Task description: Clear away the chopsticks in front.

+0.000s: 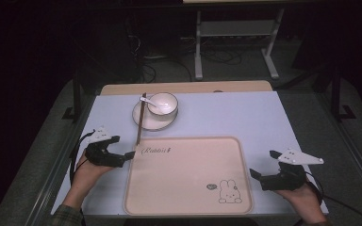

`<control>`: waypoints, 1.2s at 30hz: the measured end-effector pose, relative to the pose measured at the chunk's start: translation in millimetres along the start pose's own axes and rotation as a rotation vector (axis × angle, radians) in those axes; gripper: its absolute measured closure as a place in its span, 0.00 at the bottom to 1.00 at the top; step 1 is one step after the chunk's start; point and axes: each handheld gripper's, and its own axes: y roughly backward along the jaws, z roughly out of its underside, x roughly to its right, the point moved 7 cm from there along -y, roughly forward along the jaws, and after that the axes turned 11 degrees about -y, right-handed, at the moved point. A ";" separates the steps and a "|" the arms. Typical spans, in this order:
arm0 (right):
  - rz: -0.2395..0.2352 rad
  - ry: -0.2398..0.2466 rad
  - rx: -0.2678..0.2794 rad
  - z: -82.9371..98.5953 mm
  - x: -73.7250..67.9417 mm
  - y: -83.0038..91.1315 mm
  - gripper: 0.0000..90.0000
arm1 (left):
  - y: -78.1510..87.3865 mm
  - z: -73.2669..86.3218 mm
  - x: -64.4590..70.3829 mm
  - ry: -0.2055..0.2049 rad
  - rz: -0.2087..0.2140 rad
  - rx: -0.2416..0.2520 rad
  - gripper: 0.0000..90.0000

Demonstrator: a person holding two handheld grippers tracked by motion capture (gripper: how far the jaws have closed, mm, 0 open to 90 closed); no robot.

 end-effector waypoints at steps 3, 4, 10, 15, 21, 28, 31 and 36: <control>-0.003 0.003 0.001 0.1 -0.3 0.5 0.00 | -0.2 -7.9 -9.5 0.016 -0.009 0.011 0.08; -0.003 0.003 0.000 0.3 -0.4 0.4 0.00 | -0.4 -9.8 -11.7 0.020 -0.010 0.015 0.08; -0.007 0.003 0.006 -0.1 -0.6 0.7 0.00 | -5.8 -19.0 -23.3 0.041 -0.021 0.007 0.08; -0.018 -0.004 0.013 -1.1 -1.5 1.0 0.00 | -12.9 -26.4 -31.4 0.053 -0.027 -0.004 0.09; -0.020 -0.003 0.014 -0.8 -1.4 1.8 0.00 | -31.1 -38.3 -47.0 0.060 -0.045 -0.047 0.15; -0.022 -0.001 0.015 -0.7 -1.6 2.1 0.00 | -52.9 -46.9 -59.8 0.060 -0.073 -0.092 0.31; -0.023 -0.004 0.016 -0.6 -1.6 2.2 0.00 | -59.4 -49.7 -62.4 0.052 -0.077 -0.109 0.36; -0.024 -0.008 0.020 -0.7 -1.3 3.1 0.00 | -78.4 -54.7 -71.1 0.053 -0.103 -0.162 0.44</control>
